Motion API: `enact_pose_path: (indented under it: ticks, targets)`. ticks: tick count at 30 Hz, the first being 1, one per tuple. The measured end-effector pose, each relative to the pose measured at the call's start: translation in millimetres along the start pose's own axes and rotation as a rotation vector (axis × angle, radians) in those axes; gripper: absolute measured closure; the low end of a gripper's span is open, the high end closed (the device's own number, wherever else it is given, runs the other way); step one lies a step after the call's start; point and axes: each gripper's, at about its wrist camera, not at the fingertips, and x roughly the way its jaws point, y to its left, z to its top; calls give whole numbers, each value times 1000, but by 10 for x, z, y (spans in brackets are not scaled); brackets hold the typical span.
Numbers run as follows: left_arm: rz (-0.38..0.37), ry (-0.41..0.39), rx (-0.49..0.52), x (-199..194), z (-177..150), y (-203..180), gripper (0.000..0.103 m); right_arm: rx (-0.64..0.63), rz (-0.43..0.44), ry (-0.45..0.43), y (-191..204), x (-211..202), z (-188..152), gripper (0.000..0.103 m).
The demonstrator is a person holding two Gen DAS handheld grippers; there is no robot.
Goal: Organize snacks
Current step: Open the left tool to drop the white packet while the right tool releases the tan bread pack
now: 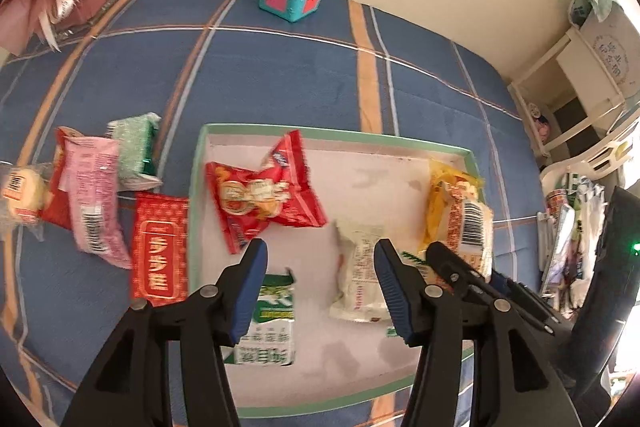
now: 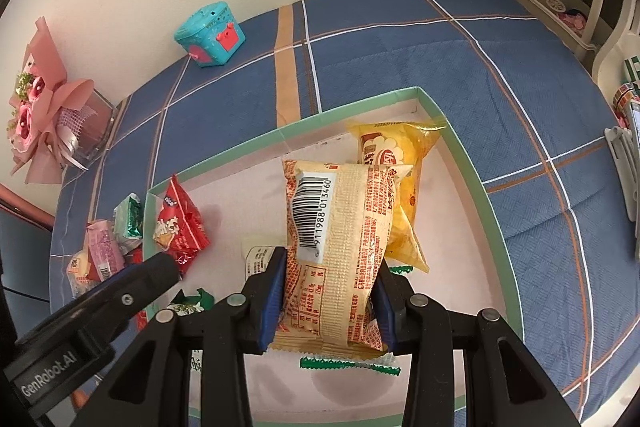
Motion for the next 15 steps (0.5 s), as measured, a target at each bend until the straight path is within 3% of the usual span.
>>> enact_pose_path:
  ticks: [9, 12, 13, 15]
  targets:
    - [171, -13, -12, -41, 13, 275, 45, -41, -24, 20, 80, 57, -30, 61]
    - [204, -1, -46, -16, 8, 408, 41, -56, -37, 11, 108, 49, -34, 47]
    - [214, 1, -58, -16, 6, 458, 33, -62, -46, 5, 119, 42, -36, 41]
    - [237, -7, -74, -31, -6, 536, 30, -72, -48, 2, 132, 31, -39, 39]
